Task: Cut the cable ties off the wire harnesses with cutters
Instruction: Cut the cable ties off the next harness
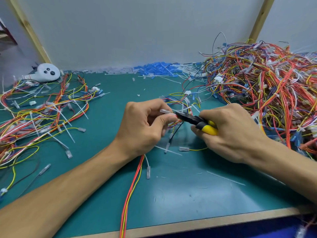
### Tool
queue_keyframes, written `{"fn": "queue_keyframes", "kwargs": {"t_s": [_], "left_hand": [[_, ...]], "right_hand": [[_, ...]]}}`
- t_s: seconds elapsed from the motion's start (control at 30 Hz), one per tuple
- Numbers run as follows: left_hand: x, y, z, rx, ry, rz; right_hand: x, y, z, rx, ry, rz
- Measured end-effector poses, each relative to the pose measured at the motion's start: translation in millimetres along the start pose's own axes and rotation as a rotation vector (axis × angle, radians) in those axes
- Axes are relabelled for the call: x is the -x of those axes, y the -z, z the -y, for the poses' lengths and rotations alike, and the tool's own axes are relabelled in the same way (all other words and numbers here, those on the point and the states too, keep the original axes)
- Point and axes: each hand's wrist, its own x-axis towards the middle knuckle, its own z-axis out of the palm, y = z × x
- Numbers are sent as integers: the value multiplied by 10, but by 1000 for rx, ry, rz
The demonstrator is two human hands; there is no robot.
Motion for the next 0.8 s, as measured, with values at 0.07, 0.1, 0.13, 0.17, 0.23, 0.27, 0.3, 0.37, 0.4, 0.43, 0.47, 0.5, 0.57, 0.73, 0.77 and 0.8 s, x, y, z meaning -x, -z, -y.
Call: {"fn": "queue_keyframes", "kwargs": {"t_s": [0.07, 0.1, 0.13, 0.17, 0.23, 0.27, 0.3, 0.37, 0.4, 0.43, 0.47, 0.5, 0.57, 0.73, 0.77, 0.8], "left_hand": [[-6, -1, 0, 15, -2, -7], [-6, -1, 1, 17, -4, -9], [-4, 2, 0, 15, -4, -8], [0, 2, 1, 15, -3, -5], [3, 0, 5, 19, -4, 0], [3, 0, 8, 21, -6, 0], [1, -2, 10, 20, -7, 1], [5, -5, 8, 20, 1, 5], [5, -7, 7, 23, 6, 7], [2, -10, 7, 23, 7, 7], [-1, -12, 8, 18, 5, 8], [1, -12, 7, 13, 0, 9], [8, -7, 4, 15, -1, 13], [3, -4, 1, 2, -1, 16], [2, -4, 0, 4, 3, 14], [-2, -3, 1, 8, 6, 12]], "right_hand": [[16, 3, -10, -8, 22, -21], [26, -3, -18, -19, 28, -13], [30, -9, -24, -24, 26, -4], [33, -13, -28, -19, 27, -8], [36, -19, -41, -28, 36, -28], [37, -30, -44, -53, 42, -16], [35, -48, -43, -91, 43, 7], [20, -73, -50, -141, 47, 9], [15, -79, -57, -140, 49, -9], [18, -85, -54, -129, 47, -16], [28, -93, -48, -114, 44, -5], [39, -101, -40, -98, 40, 10], [46, -84, -23, -48, 44, -2], [24, -102, -82, -136, 75, 54], [13, -105, -107, -165, 78, 47], [4, -103, -128, -174, 75, 40]]}}
